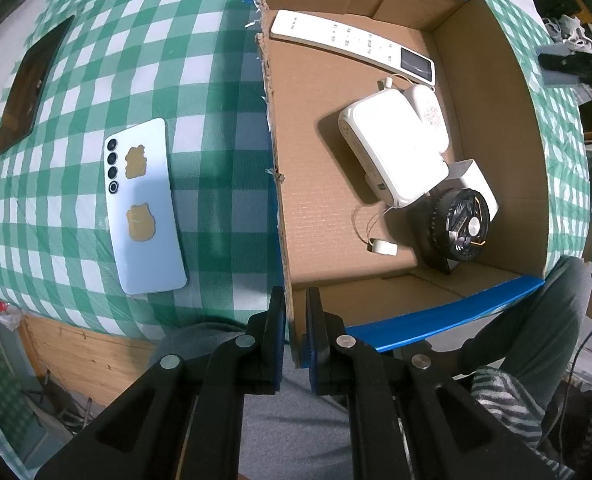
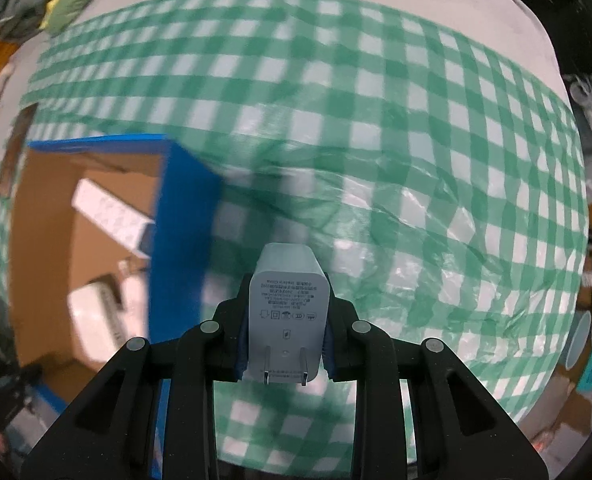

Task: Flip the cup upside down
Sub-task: 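Carry the plug adapter with the right tool over the box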

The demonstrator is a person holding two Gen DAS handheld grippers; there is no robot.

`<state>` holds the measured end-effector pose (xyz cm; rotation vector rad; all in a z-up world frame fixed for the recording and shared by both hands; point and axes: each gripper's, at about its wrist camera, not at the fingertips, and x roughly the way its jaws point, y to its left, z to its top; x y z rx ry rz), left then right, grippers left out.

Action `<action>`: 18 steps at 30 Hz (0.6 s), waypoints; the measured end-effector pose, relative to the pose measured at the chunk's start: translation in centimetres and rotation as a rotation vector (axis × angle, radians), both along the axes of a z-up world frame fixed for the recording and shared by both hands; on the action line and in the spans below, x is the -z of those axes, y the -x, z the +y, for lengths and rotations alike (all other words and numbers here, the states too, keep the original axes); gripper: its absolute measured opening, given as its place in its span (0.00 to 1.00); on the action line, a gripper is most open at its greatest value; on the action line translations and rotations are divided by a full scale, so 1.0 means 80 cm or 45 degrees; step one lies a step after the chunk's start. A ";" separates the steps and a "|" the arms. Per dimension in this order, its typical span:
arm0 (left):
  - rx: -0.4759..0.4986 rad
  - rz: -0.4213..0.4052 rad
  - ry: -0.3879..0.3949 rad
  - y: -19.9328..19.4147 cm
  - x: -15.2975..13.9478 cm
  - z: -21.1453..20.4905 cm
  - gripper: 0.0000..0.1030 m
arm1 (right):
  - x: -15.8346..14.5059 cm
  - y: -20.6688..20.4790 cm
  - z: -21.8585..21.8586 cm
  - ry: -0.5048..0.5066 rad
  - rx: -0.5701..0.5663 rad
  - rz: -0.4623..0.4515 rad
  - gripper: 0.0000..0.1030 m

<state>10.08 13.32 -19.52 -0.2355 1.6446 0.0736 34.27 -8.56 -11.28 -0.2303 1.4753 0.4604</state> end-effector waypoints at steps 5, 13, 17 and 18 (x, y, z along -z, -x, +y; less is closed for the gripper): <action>-0.004 -0.001 0.007 0.000 0.000 -0.001 0.08 | -0.036 0.030 0.030 -0.063 -0.095 -0.023 0.25; 0.005 -0.001 0.000 -0.002 -0.002 -0.001 0.08 | -0.045 0.057 0.080 -0.099 -0.214 -0.033 0.25; 0.004 0.000 0.000 -0.002 -0.002 -0.001 0.08 | -0.037 0.070 0.105 -0.087 -0.254 -0.023 0.25; 0.003 0.001 0.000 -0.002 -0.002 -0.001 0.08 | -0.033 0.073 0.110 -0.081 -0.261 -0.018 0.25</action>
